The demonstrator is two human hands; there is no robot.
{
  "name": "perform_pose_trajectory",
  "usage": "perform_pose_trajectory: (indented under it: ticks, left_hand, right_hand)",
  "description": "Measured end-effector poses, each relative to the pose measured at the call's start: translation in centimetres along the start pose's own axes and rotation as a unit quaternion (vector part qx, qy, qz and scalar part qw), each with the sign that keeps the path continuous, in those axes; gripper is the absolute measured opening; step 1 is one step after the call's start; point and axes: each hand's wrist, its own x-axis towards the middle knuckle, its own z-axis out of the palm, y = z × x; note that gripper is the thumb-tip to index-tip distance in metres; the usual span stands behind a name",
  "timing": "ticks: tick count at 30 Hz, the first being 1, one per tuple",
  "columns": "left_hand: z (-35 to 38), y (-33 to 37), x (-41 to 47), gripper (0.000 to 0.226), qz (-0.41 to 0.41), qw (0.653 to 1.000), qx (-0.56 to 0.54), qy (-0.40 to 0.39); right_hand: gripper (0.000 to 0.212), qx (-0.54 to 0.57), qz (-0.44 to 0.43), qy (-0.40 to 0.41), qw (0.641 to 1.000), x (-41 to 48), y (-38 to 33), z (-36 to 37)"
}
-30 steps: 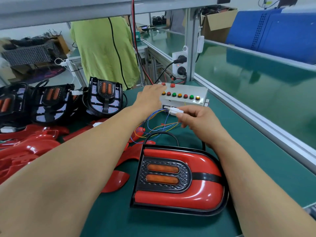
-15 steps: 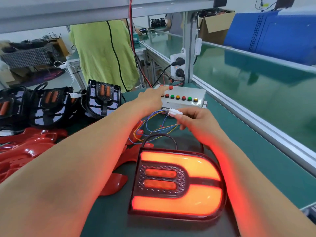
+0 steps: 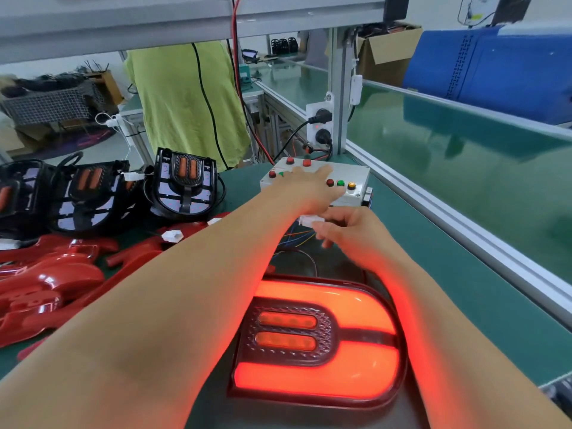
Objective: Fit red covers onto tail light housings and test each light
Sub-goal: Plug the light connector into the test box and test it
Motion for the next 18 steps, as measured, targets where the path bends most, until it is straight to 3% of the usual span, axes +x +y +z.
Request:
perform_pose_trajectory:
  ticks: [4,9,18]
  left_hand:
    - [0.0,-1.3,-0.4,0.08,0.038,0.996,0.071,-0.028]
    - [0.3,-2.7,-0.5,0.071,0.096,0.991,0.091,-0.01]
    - [0.4,-2.4,-0.4,0.062,0.117,0.981,0.156,0.001]
  right_hand:
    - [0.011,-0.042,0.002,-0.035,0.999,-0.1,-0.1,0.2]
    - [0.02,-0.047,0.005,-0.041,0.998,0.0,-0.2,0.3]
    - [0.008,-0.054,0.02,-0.053,0.997,-0.1,-0.1,0.2]
